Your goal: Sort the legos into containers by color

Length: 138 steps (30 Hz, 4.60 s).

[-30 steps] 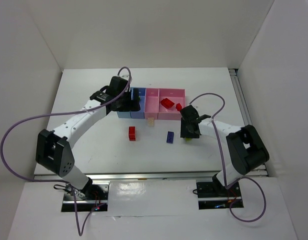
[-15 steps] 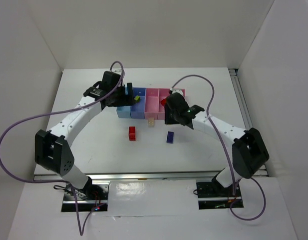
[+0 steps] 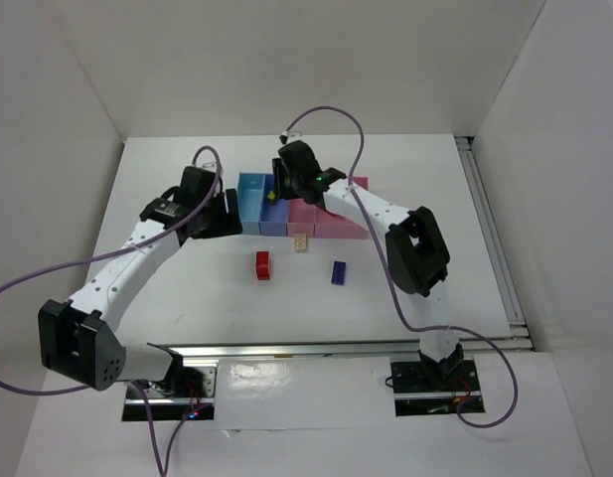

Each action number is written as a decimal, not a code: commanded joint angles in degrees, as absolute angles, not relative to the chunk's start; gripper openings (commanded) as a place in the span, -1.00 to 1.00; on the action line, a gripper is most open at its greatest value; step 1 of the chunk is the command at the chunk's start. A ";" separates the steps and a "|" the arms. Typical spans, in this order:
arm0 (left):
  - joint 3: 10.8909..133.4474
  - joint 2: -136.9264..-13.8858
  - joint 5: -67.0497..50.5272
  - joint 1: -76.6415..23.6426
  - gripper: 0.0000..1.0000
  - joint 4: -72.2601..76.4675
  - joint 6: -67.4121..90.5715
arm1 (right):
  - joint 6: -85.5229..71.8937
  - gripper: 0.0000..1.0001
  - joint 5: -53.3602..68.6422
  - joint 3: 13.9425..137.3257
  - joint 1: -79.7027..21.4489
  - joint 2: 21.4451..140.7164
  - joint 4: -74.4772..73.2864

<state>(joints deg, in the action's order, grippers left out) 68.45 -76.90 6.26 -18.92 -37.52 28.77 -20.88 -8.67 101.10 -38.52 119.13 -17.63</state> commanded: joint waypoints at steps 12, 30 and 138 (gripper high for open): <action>61.96 -74.18 2.64 -21.00 0.58 -35.95 31.55 | -18.98 0.60 -9.40 108.73 -39.02 123.40 -14.15; 62.49 -89.11 7.20 -29.97 0.63 -27.86 39.90 | -20.13 0.73 -17.22 78.06 -31.03 93.35 -12.66; 117.31 -127.16 -21.88 -29.71 -0.47 -28.12 29.36 | -29.27 0.74 -25.40 55.55 -20.75 70.50 -13.00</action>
